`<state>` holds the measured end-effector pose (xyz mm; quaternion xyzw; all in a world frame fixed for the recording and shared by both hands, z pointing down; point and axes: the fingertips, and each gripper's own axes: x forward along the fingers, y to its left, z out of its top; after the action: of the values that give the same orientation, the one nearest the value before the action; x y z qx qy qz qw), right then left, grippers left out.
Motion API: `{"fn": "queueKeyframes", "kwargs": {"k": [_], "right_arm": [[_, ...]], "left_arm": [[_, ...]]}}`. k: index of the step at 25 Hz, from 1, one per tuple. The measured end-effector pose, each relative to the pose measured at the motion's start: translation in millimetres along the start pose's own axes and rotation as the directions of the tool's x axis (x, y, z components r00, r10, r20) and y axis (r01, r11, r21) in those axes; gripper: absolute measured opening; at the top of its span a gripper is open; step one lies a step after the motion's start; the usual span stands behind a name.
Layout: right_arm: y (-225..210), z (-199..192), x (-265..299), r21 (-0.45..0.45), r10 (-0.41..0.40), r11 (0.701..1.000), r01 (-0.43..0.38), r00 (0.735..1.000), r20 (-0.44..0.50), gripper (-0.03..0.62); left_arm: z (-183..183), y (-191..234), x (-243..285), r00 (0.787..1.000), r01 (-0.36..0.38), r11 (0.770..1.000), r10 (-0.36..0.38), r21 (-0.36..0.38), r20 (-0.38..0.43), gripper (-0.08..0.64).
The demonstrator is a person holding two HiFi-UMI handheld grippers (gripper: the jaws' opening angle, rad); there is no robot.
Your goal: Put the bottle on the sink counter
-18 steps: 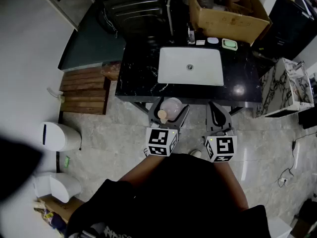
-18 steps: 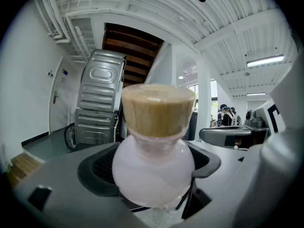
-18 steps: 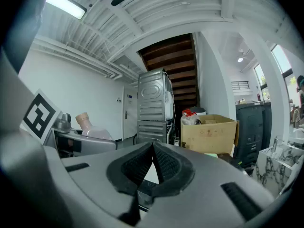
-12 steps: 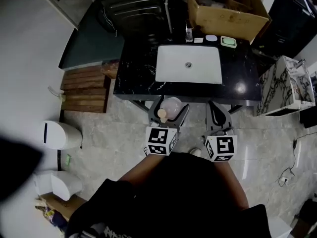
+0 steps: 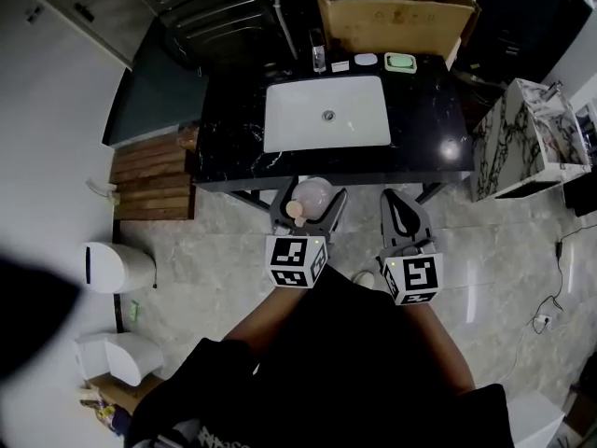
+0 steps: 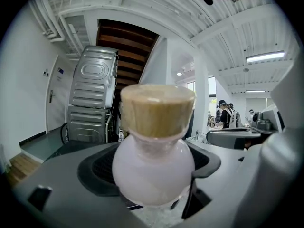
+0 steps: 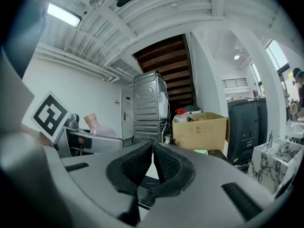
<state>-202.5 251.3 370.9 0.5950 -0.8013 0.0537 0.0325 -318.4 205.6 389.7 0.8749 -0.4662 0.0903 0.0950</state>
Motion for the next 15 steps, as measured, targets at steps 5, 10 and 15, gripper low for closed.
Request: {"fn": "queueKeyframes", "kwargs": {"k": [5,10,15], "right_arm": [[-31,-9,-17,0.027,-0.038,0.999,0.038,0.999,-0.003,0.040],[-58,-14,-22,0.049,-0.082,0.995,0.082,0.997,-0.006,0.038],[-92,-22,-12,0.049,-0.126,0.991,0.127,0.992,-0.029,0.040]], "left_arm": [[1,-30,22,1.000,0.026,0.999,-0.026,0.022,-0.009,0.420],[3,-53,47,0.997,0.073,0.996,-0.072,0.053,-0.023,0.420],[-3,-69,88,0.992,0.121,0.991,-0.119,0.055,-0.046,0.420]]}}
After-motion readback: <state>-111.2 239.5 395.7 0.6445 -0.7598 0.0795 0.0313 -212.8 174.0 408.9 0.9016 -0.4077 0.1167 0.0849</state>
